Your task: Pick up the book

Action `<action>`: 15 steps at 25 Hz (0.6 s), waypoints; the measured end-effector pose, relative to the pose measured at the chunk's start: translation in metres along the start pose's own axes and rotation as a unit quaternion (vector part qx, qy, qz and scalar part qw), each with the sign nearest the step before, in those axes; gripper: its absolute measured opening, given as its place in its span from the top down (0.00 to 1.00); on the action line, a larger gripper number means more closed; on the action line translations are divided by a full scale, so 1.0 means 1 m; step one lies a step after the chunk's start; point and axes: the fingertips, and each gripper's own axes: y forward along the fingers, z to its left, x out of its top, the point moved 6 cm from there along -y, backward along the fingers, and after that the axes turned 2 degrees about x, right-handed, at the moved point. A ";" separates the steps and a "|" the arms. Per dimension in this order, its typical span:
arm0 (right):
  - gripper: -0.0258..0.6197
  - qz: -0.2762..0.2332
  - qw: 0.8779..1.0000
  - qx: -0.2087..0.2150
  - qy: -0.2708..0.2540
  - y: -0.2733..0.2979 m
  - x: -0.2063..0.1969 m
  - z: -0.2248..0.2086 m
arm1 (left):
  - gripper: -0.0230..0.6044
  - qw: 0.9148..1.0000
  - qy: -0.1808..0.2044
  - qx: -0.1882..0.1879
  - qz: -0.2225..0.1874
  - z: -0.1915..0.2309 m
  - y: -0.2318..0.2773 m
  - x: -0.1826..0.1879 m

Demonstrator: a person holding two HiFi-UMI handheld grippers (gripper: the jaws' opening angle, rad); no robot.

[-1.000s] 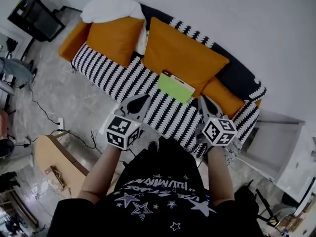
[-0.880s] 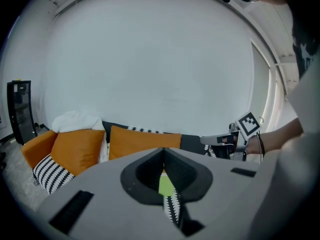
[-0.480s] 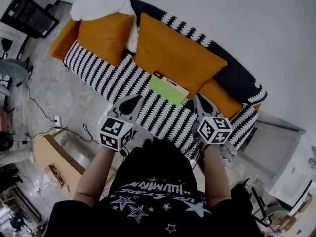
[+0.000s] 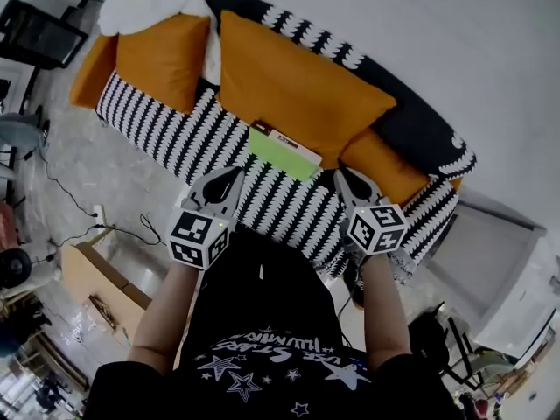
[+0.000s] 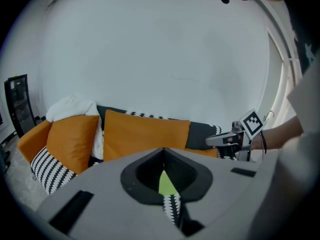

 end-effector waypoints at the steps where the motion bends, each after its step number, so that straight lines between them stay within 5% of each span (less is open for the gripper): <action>1: 0.92 0.006 1.000 0.008 -0.003 0.003 -0.004 -0.001 | 0.95 1.000 0.003 -0.007 0.002 -0.001 0.006 0.000; 11: 0.91 0.035 0.999 0.034 0.019 0.040 -0.031 -0.010 | 0.95 0.999 0.009 -0.043 0.024 0.010 0.067 -0.009; 15: 0.77 0.046 0.998 0.032 0.025 0.052 -0.039 -0.012 | 0.95 0.998 0.011 -0.048 0.035 0.014 0.080 -0.014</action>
